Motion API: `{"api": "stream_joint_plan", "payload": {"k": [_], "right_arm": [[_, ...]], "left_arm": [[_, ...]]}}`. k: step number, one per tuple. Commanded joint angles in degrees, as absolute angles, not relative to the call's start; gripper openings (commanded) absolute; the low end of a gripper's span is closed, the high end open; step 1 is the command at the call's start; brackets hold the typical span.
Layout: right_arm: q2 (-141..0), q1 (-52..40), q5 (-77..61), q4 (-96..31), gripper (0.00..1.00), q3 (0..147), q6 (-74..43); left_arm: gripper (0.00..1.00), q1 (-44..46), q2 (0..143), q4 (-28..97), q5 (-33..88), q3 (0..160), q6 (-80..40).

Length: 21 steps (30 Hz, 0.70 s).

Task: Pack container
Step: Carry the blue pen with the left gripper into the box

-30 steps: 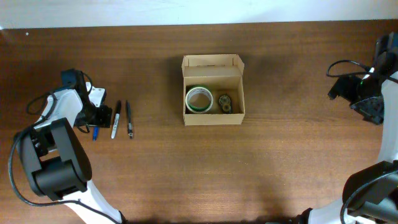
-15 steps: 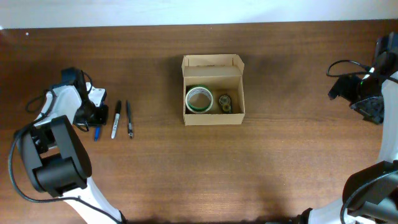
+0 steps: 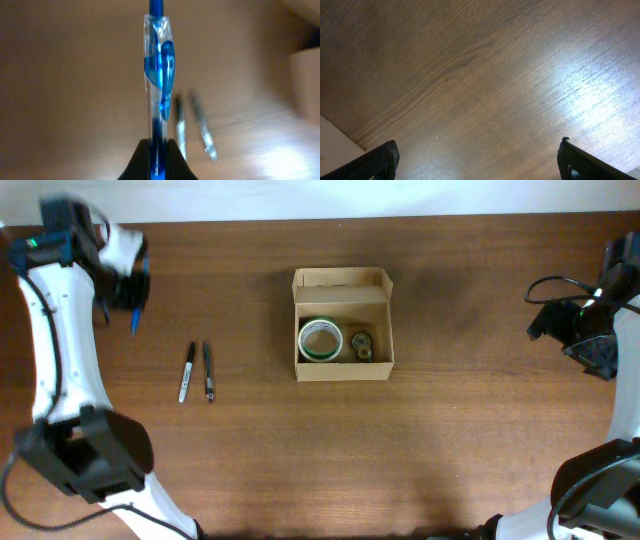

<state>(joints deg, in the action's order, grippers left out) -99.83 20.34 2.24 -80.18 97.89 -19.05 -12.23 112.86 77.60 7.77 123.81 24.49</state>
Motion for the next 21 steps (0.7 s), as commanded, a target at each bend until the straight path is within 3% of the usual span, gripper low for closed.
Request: {"api": "stream_joint_plan", "payload": {"k": [1,12,21], "right_arm": [[-100.3,20.7,2.1,-80.2,0.99,97.7,-19.2],[-100.3,20.7,2.1,-80.2,0.99,97.7,-19.2],[-100.3,20.7,2.1,-80.2,0.99,97.7,-19.2]], "left_arm": [[0.01,-3.9,107.7,80.8,13.6,135.6,32.5],[0.02,22.0,112.3,85.8,10.2,138.4,48.4],[0.02,27.4,124.5,85.6,9.0,135.4,54.4]]}}
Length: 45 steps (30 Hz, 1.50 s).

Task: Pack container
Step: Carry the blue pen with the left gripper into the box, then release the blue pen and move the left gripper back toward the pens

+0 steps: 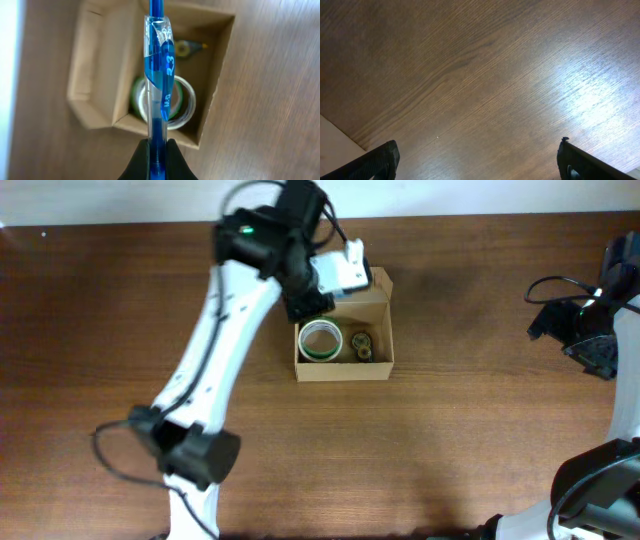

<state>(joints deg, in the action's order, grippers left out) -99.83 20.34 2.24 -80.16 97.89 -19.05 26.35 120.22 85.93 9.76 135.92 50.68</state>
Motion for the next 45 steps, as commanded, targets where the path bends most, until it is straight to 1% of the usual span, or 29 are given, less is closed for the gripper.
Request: {"api": "stream_joint_plan", "payload": {"k": [1,10,18,24,25,26,27,28,30,31,32,34,36,39,42,45], "right_arm": [[-100.3,20.7,2.1,-80.2,0.99,97.7,-19.2],[-100.3,20.7,2.1,-80.2,0.99,97.7,-19.2],[-100.3,20.7,2.1,-80.2,0.99,97.7,-19.2],[-100.3,20.7,2.1,-80.2,0.99,97.7,-19.2],[-100.3,20.7,2.1,-80.1,0.99,97.7,-19.2],[-100.3,20.7,2.1,-80.1,0.99,97.7,-19.2],[-100.3,20.7,2.1,-80.2,0.99,97.7,-19.2],[-100.3,20.7,2.1,-80.2,0.99,97.7,-19.2],[-100.3,20.7,2.1,-80.1,0.99,97.7,-19.2],[-100.3,20.7,2.1,-80.2,0.99,97.7,-19.2],[-100.3,20.7,2.1,-80.2,0.99,97.7,-19.2],[-100.3,20.7,2.1,-80.2,0.99,97.7,-19.2],[-100.3,20.7,2.1,-80.2,0.99,97.7,-19.2],[-100.3,20.7,2.1,-80.2,0.99,97.7,-19.2],[-100.3,20.7,2.1,-80.2,0.99,97.7,-19.2],[-100.3,20.7,2.1,-80.2,0.99,97.7,-19.2]], "left_arm": [[0.02,27.6,125.8,85.6,9.0,135.4,54.3],[0.02,30.7,135.1,86.0,10.2,135.0,54.0],[0.02,32.4,136.4,84.2,10.2,129.9,53.6],[0.02,32.5,136.4,82.4,7.8,126.6,51.5],[0.04,32.5,136.4,82.0,7.6,126.6,50.8],[0.09,32.5,136.4,81.8,7.5,126.6,50.3],[0.17,32.5,136.4,81.6,7.4,126.6,49.6],[0.23,32.5,136.3,81.6,7.2,126.6,48.8],[0.24,32.5,135.8,81.4,7.2,126.6,48.1],[0.29,32.5,135.2,80.9,6.7,126.6,47.2],[0.42,32.5,133.6,80.0,5.0,126.6,44.7],[0.44,32.5,131.1,79.6,4.4,126.6,44.1],[0.53,32.4,127.6,79.3,4.2,126.6,42.5],[0.55,32.0,121.3,77.7,1.3,126.6,37.8],[0.56,30.5,114.5,75.5,-5.5,126.6,32.1],[0.61,26.3,107.6,73.1,-9.3,126.0,26.1]]}}
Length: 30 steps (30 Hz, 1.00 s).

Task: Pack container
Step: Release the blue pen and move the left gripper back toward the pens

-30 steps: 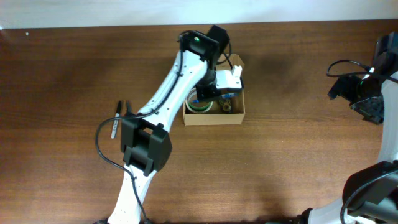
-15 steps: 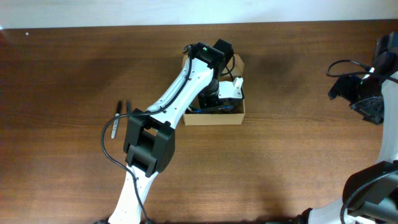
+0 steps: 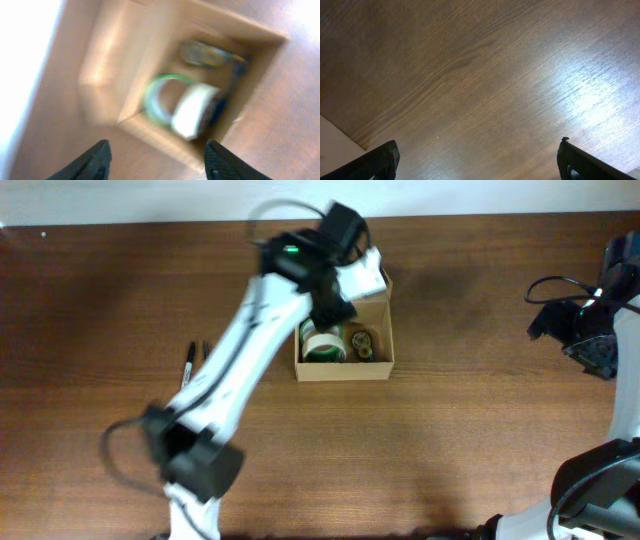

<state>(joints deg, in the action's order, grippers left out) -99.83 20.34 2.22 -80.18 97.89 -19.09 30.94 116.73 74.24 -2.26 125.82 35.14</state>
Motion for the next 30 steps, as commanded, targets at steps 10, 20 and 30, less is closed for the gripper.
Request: {"api": "stream_joint_plan", "payload": {"k": [10,20,30], "right_arm": [[-100.3,20.7,2.1,-80.1,0.99,97.7,-19.2],[-100.3,20.7,2.1,-80.2,0.99,97.7,-19.2],[-100.3,20.7,2.1,-80.2,0.99,97.7,-19.2]], "left_arm": [[0.73,-4.6,96.8,66.6,-1.3,101.6,7.2],[0.74,-11.1,108.9,61.6,3.3,90.5,14.7],[0.70,-11.1,116.6,59.5,2.2,90.5,17.6]]}}
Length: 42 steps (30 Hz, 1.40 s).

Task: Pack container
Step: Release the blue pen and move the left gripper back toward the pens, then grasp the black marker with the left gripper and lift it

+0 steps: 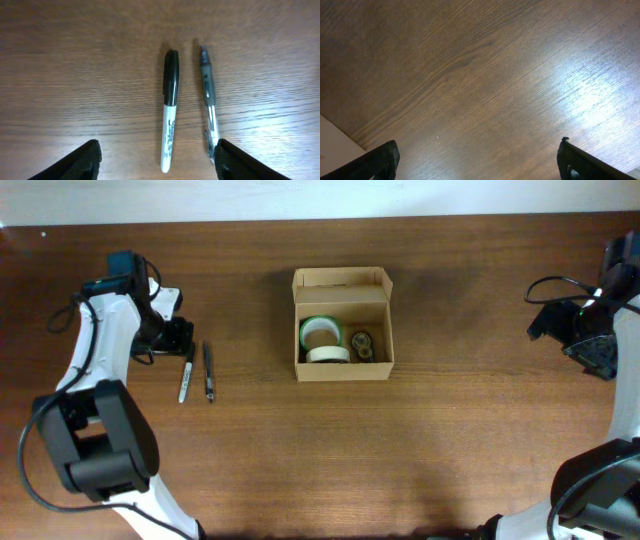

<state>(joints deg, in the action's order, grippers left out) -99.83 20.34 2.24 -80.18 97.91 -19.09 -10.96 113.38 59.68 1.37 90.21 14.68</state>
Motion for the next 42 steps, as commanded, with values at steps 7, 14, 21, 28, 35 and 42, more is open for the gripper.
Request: {"api": "stream_joint_plan", "payload": {"k": [7,14,21,28,35,42], "right_arm": [[-100.3,20.7,2.1,-80.1,0.99,97.7,-19.2],[-100.3,20.7,2.1,-80.2,0.99,97.7,-19.2],[-100.3,20.7,2.1,-80.2,0.99,97.7,-19.2],[-100.3,20.7,2.1,-80.2,0.99,97.7,-19.2],[-100.3,20.7,2.1,-80.2,0.99,97.7,-19.2],[-100.3,20.7,2.1,-80.2,0.99,97.7,-19.2]], "left_arm": [[0.52,-11.1,119.9,59.5,2.2,90.4,23.1],[0.53,-11.0,122.7,59.2,1.7,90.2,24.3],[0.53,-11.0,125.2,58.5,1.8,90.0,23.7],[0.33,-10.5,127.2,57.8,2.2,89.9,23.6],[0.02,-10.5,127.2,57.5,0.8,89.9,22.8],[0.02,-10.5,127.2,58.0,0.0,91.7,22.8]]}}
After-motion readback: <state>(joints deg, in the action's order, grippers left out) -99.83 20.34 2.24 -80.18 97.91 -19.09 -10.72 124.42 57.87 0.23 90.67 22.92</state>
